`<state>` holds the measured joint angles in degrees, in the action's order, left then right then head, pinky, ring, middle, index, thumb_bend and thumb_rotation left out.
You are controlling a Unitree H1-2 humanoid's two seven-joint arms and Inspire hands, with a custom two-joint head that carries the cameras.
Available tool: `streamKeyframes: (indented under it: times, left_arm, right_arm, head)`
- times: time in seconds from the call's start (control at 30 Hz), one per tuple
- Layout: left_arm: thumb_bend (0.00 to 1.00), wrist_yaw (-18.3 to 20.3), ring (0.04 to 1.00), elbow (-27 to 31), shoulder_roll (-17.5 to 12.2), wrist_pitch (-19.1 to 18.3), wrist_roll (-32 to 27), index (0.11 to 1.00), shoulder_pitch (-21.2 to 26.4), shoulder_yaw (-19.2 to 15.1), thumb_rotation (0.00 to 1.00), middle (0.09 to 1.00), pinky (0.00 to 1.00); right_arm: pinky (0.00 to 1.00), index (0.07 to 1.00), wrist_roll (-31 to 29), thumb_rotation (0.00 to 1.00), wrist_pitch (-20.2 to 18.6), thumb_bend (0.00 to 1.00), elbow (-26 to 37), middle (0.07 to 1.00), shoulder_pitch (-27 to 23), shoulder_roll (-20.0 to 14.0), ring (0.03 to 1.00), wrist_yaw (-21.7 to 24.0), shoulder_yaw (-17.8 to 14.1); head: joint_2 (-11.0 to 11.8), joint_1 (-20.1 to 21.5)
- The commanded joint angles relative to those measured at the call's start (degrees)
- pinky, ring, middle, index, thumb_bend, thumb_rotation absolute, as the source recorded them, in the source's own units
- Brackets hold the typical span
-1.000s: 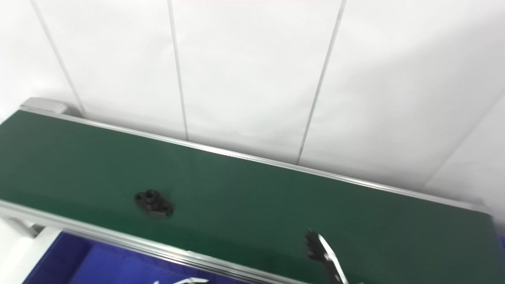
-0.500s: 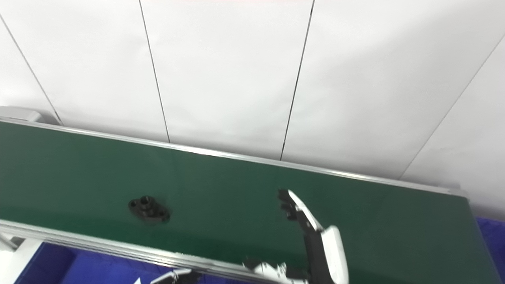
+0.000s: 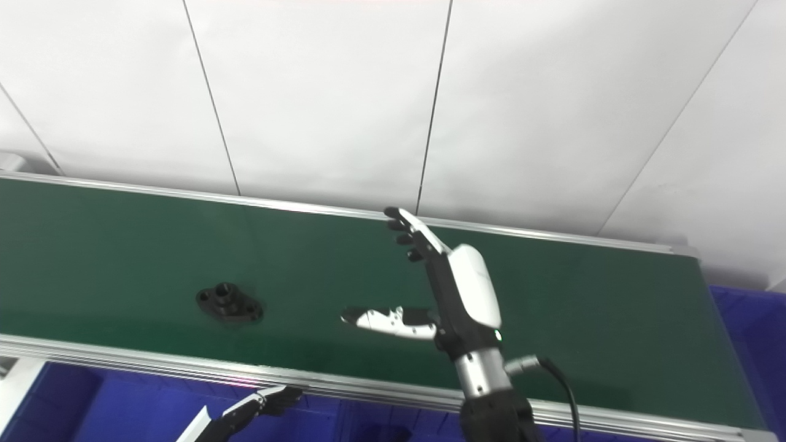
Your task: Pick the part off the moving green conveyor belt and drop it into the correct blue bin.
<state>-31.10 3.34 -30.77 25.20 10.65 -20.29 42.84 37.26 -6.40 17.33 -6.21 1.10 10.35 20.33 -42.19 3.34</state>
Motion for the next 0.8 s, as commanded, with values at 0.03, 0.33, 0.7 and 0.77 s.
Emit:
streamKeyframes:
  times: [0.03,0.33,0.7,0.77]
  left_arm:
    - [0.74,-0.3,0.801,1.3,-0.4,1.7,0.5,0.816,-0.6,-0.5,0.55,0.812,0.76]
    - [0.75,0.3,0.793,1.2,0.2,1.7,-0.1,0.803,-1.3,-0.8,0.55,0.798,0.76]
    - [0.79,-1.0,0.763,0.2,0.6,1.7,0.6,0.787,-1.7,-0.7,0.57,0.777,0.71]
    - [0.79,-1.2,0.762,0.2,0.5,1.7,0.9,0.787,-1.6,-0.6,0.58,0.778,0.70]
  right_arm:
    - [0.66,0.875,1.4,0.45,-2.5,0.82,-1.5,0.800,-5.0,1.3,0.759,1.6,1.3]
    - [0.63,0.879,4.1,0.45,-2.2,0.82,-11.1,0.789,-11.8,1.5,0.735,2.7,6.2]
    - [0.65,0.886,6.8,0.46,-3.1,0.82,-19.2,0.815,-16.8,3.0,0.759,3.4,10.4]
    - [0.65,0.885,7.1,0.46,-2.7,0.81,-20.3,0.809,-17.6,3.0,0.753,3.2,11.1]
  head:
    - [0.1,-0.4]
    - [1.0,-0.1]
    - [1.9,-1.1]
    - [1.9,-1.1]
